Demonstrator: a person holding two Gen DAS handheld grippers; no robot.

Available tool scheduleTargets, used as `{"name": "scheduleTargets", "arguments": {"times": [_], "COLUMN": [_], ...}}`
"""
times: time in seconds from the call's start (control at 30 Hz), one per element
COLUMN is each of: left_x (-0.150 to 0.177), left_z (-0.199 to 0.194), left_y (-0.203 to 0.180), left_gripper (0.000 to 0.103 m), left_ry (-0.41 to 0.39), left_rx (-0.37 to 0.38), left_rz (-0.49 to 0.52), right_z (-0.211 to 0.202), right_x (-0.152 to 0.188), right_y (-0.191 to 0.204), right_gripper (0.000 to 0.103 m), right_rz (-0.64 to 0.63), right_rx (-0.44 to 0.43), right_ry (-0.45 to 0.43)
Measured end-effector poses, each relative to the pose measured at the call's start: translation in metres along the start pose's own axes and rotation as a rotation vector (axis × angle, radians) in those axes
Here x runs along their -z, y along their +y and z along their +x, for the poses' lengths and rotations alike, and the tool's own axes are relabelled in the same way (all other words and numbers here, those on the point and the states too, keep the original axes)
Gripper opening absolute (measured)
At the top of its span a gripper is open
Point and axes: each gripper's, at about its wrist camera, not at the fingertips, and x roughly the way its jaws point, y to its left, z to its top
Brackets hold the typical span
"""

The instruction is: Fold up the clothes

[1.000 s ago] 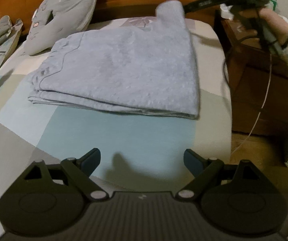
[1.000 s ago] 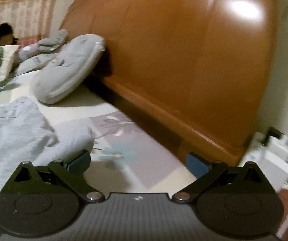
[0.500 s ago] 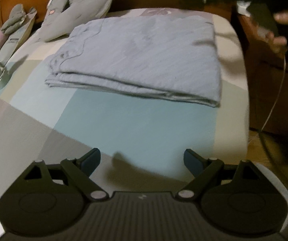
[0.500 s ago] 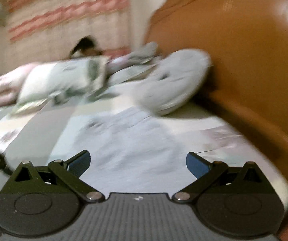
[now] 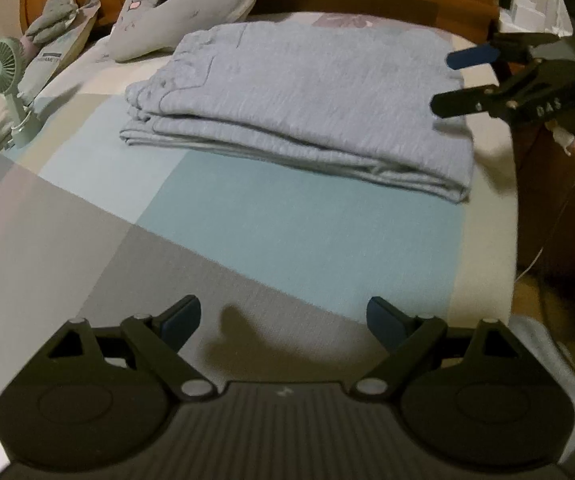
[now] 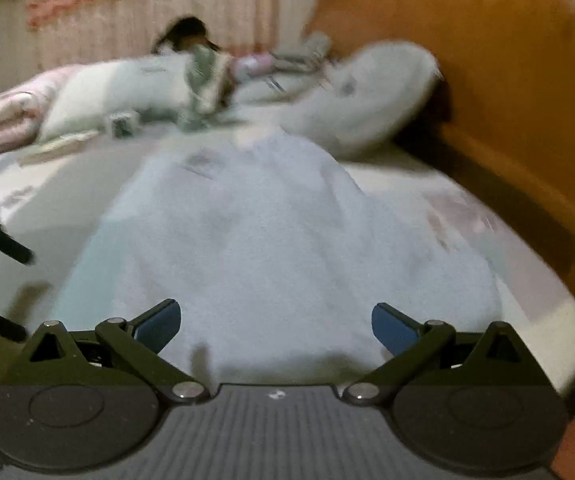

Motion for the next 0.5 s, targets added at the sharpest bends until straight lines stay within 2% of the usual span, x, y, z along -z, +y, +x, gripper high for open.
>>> {"name": "scheduleTargets", "arguments": {"times": [0.13, 0.23, 0.4, 0.5], "left_x": [0.002, 0.003, 0.002, -0.002], "left_z": [-0.003, -0.004, -0.007, -0.009], "left_y": [-0.003, -0.004, -0.004, -0.004], "left_gripper": [0.09, 0.09, 0.09, 0.091], "left_ry": [-0.025, -0.043, -0.095, -0.171], "left_rx": [0.031, 0.049, 0.064, 0.15], "left_rz": [-0.013, -0.02, -0.029, -0.043], "right_z": [0.009, -0.002, -0.031, -0.043], "right_x": [0.022, 0.025, 0.021, 0.026], "right_y": [0.016, 0.014, 0.032, 0.044], "right_gripper": [0.103, 0.103, 0.103, 0.103], "right_rz": [-0.057, 0.027, 0.024, 0.04], "right_rx": [0.03, 0.046, 0.094, 0.097], "right_ry": [0.091, 0.094, 0.025, 0.012]}}
